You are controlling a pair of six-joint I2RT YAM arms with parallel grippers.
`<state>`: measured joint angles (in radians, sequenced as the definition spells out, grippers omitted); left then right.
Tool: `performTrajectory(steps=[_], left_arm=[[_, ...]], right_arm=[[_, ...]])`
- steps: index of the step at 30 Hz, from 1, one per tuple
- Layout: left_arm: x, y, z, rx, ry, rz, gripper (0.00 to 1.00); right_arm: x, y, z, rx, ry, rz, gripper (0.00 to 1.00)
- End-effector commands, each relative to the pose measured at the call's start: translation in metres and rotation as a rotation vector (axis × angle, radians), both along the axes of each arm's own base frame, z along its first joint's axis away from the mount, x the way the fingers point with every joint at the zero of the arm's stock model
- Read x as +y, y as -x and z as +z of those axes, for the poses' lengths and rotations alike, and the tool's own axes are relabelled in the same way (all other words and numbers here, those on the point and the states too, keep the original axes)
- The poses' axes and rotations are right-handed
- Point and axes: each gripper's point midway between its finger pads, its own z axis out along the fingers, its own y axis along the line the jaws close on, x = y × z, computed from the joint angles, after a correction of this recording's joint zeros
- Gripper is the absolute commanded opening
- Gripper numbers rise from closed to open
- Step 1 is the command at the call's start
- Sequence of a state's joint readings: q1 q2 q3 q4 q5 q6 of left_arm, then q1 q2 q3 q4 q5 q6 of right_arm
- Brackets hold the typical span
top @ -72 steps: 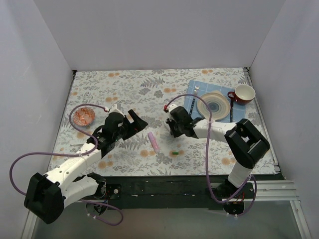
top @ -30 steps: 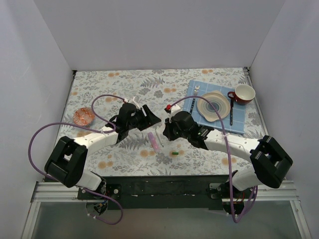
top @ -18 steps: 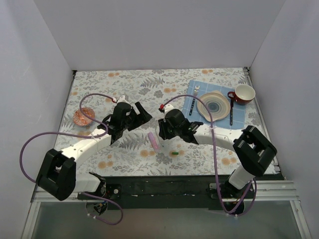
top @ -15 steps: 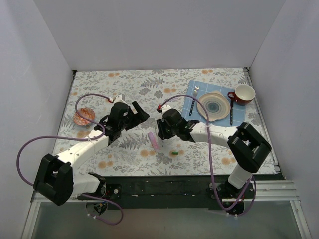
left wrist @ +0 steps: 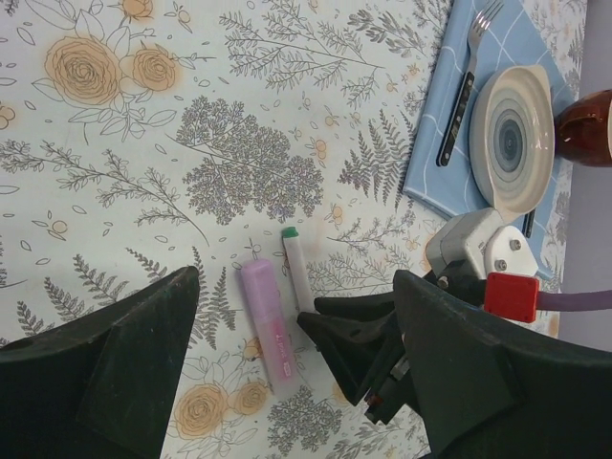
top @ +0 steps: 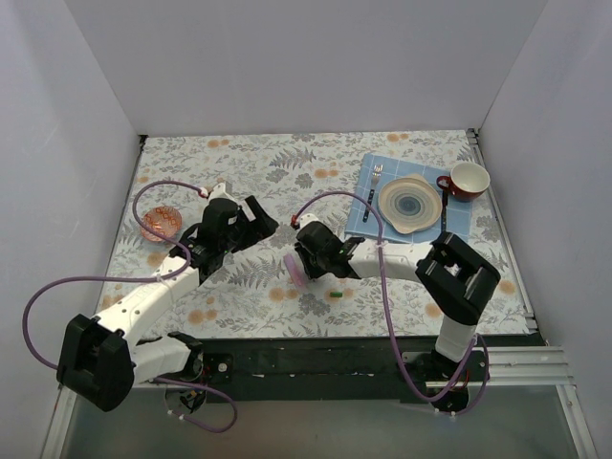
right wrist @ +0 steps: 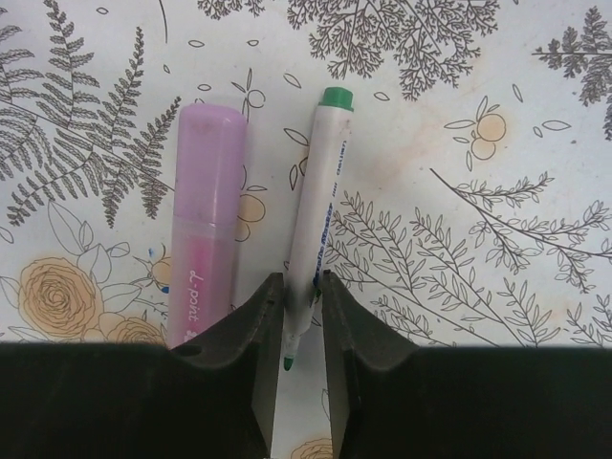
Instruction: Insert the pens into the pen caps
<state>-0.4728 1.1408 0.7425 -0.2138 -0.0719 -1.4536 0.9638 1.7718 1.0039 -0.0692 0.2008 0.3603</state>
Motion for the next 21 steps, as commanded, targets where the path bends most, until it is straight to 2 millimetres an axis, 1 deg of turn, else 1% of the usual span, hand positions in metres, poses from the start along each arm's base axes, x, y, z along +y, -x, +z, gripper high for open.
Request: performTrajectory(steps=[1,3,4,5,6,7,8,9,10,11,13,14,15,16,17,18,20,21], left_arm=[[0.009,0.001,0.008,-0.037,-0.050,-0.010,0.81],[0.005,0.003,0.008,-0.054,-0.080,-0.077,0.81],[0.000,0.003,0.011,-0.079,-0.113,-0.145,0.81],[-0.001,0.003,0.011,-0.086,-0.134,-0.172,0.80],[-0.008,0.005,0.014,-0.094,-0.134,-0.227,0.79],[-0.017,0.010,0.017,-0.126,-0.155,-0.338,0.79],[-0.023,0.012,0.020,-0.149,-0.161,-0.394,0.76],[-0.027,0.015,0.021,-0.169,-0.172,-0.454,0.76],[-0.038,0.024,0.023,-0.187,-0.155,-0.550,0.75],[-0.038,0.026,0.023,-0.236,-0.211,-0.628,0.74],[-0.043,0.034,0.022,-0.273,-0.233,-0.732,0.74],[-0.046,0.041,0.019,-0.332,-0.271,-0.839,0.75],[-0.046,0.044,0.015,-0.354,-0.292,-0.881,0.75],[-0.046,0.045,0.012,-0.382,-0.322,-0.917,0.75],[-0.044,0.045,0.005,-0.423,-0.378,-0.969,0.75],[-0.043,0.046,0.002,-0.450,-0.409,-1.003,0.73],[-0.043,0.046,0.002,-0.509,-0.451,-1.049,0.71],[-0.045,0.051,0.000,-0.584,-0.489,-1.127,0.69]], right_arm=[[-0.021,0.006,-0.012,-0.019,0.104,-0.006,0.22],[-0.025,0.005,-0.010,-0.052,0.132,0.039,0.07],[-0.026,0.002,-0.008,-0.073,0.141,0.062,0.01],[-0.023,-0.001,-0.002,-0.100,0.134,0.090,0.01],[-0.023,-0.005,0.006,-0.146,0.148,0.143,0.01],[-0.023,-0.009,0.013,-0.168,0.148,0.159,0.01],[-0.023,-0.013,0.020,-0.190,0.147,0.180,0.01],[-0.022,-0.016,0.033,-0.218,0.129,0.195,0.01],[-0.024,-0.019,0.038,-0.228,0.119,0.223,0.01],[-0.023,-0.021,0.049,-0.238,0.082,0.222,0.01],[-0.028,-0.024,0.052,-0.233,0.058,0.272,0.01],[-0.029,-0.024,0.056,-0.231,0.037,0.281,0.01],[-0.032,-0.028,0.058,-0.228,0.020,0.278,0.01],[-0.031,-0.022,0.056,-0.205,-0.006,0.305,0.01],[-0.033,-0.023,0.060,-0.209,-0.018,0.305,0.01],[-0.031,-0.020,0.062,-0.193,-0.049,0.325,0.01],[-0.029,-0.014,0.068,-0.184,-0.084,0.355,0.01],[-0.029,-0.013,0.069,-0.180,-0.092,0.358,0.01]])
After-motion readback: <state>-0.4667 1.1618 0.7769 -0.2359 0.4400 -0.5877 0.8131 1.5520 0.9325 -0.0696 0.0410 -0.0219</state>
